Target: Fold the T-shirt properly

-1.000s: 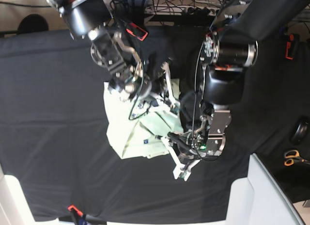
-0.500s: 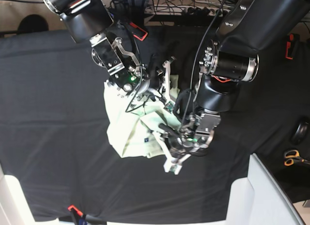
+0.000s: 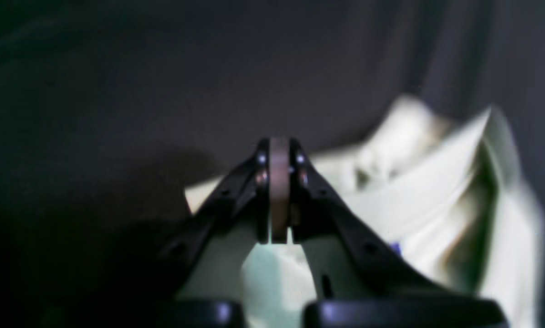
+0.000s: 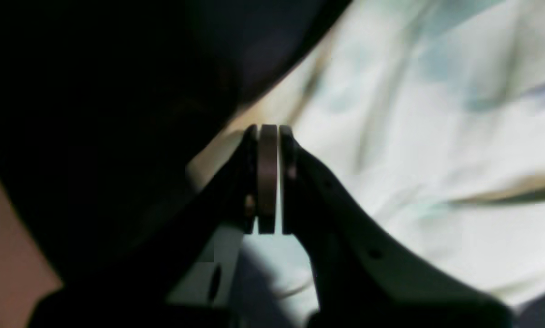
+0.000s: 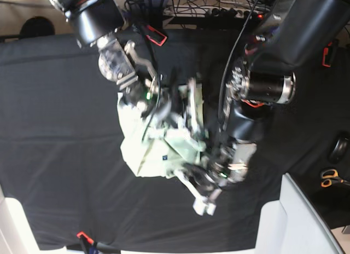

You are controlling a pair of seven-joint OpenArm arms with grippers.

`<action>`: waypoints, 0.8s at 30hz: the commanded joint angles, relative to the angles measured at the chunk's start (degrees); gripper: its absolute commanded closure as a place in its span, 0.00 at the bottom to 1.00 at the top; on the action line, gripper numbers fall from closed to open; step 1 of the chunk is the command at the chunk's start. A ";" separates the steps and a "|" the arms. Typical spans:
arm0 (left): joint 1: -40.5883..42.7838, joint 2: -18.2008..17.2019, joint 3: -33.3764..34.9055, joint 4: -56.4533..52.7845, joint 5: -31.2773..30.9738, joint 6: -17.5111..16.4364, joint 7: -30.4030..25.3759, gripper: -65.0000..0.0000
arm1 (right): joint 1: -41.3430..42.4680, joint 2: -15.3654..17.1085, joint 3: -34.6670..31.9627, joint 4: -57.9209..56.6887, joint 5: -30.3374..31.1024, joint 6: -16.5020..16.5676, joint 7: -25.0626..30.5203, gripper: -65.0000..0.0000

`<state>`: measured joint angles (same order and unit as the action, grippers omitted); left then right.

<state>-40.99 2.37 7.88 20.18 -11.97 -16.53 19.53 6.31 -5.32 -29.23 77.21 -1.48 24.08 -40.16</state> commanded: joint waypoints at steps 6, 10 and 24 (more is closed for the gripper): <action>4.55 -6.55 1.57 18.45 -3.90 0.40 6.10 1.00 | 0.68 7.04 5.37 5.47 0.73 -4.60 0.29 0.99; 19.23 -12.61 1.66 42.19 -3.37 -3.90 7.50 1.00 | -5.56 13.89 11.08 11.27 0.90 -4.60 3.28 0.99; 68.47 -21.93 -3.09 86.06 -3.20 -5.49 7.15 1.00 | -34.22 16.71 17.76 32.20 0.73 -6.45 4.16 0.99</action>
<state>27.92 -19.05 5.19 105.03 -14.44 -22.37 28.56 -27.79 11.03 -11.68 108.40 -1.04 17.85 -36.88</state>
